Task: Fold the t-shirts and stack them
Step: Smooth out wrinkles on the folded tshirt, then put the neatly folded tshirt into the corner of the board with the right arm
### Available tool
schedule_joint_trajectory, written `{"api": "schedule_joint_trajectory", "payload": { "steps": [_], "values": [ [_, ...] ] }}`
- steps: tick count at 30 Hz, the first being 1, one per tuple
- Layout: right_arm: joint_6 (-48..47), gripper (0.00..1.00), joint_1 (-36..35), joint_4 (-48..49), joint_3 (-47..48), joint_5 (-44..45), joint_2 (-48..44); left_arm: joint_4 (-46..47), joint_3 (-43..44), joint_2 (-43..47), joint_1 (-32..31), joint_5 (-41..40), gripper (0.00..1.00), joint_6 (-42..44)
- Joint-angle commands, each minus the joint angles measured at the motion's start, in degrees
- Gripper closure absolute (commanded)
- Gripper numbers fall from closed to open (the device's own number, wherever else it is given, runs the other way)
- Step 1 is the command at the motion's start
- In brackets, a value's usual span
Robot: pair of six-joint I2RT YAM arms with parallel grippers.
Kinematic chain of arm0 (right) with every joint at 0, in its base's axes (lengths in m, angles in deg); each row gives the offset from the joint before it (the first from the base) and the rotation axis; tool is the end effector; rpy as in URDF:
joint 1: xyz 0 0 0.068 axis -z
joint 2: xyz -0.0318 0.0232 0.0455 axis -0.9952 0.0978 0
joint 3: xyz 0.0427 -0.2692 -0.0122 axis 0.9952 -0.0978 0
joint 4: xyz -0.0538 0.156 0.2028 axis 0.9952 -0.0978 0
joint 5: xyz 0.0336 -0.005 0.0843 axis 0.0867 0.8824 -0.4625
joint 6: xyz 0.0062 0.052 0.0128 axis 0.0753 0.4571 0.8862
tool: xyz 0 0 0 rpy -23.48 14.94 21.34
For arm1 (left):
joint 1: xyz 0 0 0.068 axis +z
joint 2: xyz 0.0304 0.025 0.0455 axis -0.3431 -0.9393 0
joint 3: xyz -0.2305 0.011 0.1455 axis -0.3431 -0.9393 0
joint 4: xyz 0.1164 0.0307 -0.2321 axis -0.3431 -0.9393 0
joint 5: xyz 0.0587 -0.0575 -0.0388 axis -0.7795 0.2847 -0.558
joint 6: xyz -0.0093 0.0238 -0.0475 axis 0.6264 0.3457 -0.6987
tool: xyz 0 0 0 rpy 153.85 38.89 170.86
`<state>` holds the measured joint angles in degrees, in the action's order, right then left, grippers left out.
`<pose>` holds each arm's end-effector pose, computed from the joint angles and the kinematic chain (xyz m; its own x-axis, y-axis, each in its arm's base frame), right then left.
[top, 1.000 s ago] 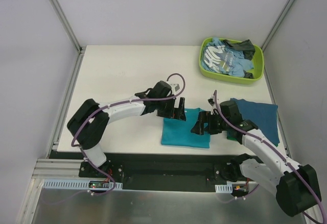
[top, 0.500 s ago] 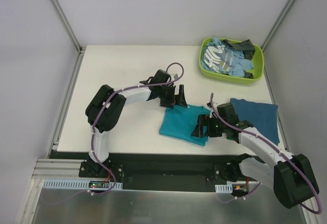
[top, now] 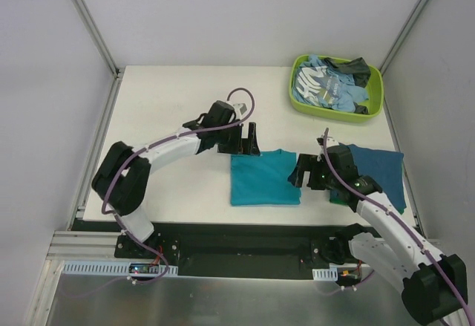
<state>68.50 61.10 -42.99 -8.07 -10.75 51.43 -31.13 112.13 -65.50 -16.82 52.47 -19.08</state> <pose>0.1635 0.0764 0.2156 -0.6619 -0.1167 -0.7404 -0.4021 0.8889 0.2194 0.2960 -0.2372 0.2168 -0.8299 0.0494 -0.5557 0.4192 0.7124 -0.5628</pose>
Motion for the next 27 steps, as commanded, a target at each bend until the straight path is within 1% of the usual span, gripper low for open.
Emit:
{"api": "schedule_joint_trajectory", "payload": {
  "steps": [1, 4, 7, 10, 13, 15, 17, 19, 21, 24, 25, 27],
  "values": [
    [2.35, 0.04, 0.61, -0.63, 4.27, 3.31, 0.96, -0.88, -0.96, 9.27, 0.23, -5.13, 0.01, 3.5],
    [2.26, 0.04, 0.61, -0.71, 7.08, 2.25, 6.05, -1.32, -4.46, 14.71, 0.15, -9.07, 0.01, 2.63],
    [1.99, 0.04, 0.53, -0.8, 9.98, 1.2, 12.46, -1.32, -10.61, 20.51, 0.32, -13.99, 0.01, 0.79],
    [3.31, 0.03, -0.44, -1.06, 12.09, 4.34, 18.27, -1.32, -16.33, 26.23, 1.11, -18.92, 0.01, -1.32],
    [3.49, 0.01, -2.37, -0.98, 13.76, 7.16, 23.89, -1.58, -20.2, 30.02, 2.69, -22.27, 0.01, -2.03],
    [3.84, 0.07, -3.6, -1.06, 14.99, 8.66, 27.15, -1.93, -21.87, 32.04, 4.1, -22.36, 0.01, -2.38],
    [4.36, 0.11, -4.57, -1.59, 16.22, 12.34, 30.4, -2.02, -23.11, 33.45, 4.71, -22.71, 0.01, -2.82],
    [4.89, 0.17, -5.71, -1.59, 17.01, 12.88, 32.95, -1.94, -23.99, 34.59, 4.98, -23.41, 0.01, -2.82],
    [5.59, 0.25, -7.11, -1.85, 17.54, 13.67, 35.33, -2.37, -24.52, 35.3, 5.42, -24.47, 0.01, -2.82],
    [6.65, 0.42, -9.31, -2.56, 17.98, 14.64, 38.32, -2.81, -25.22, 36.79, 6.21, -26.05, 0.01, -3.61],
    [7.0, 0.45, -10.01, -2.56, 17.9, 14.29, 38.93, -2.81, -25.57, 37.32, 6.47, -26.49, 0.01, -3.79],
    [8.32, 0.46, -11.42, -2.3, 17.28, 15.43, 40.6, -2.99, -26.36, 38.37, 6.74, -27.28, 0.01, -4.05]
  ]
}}
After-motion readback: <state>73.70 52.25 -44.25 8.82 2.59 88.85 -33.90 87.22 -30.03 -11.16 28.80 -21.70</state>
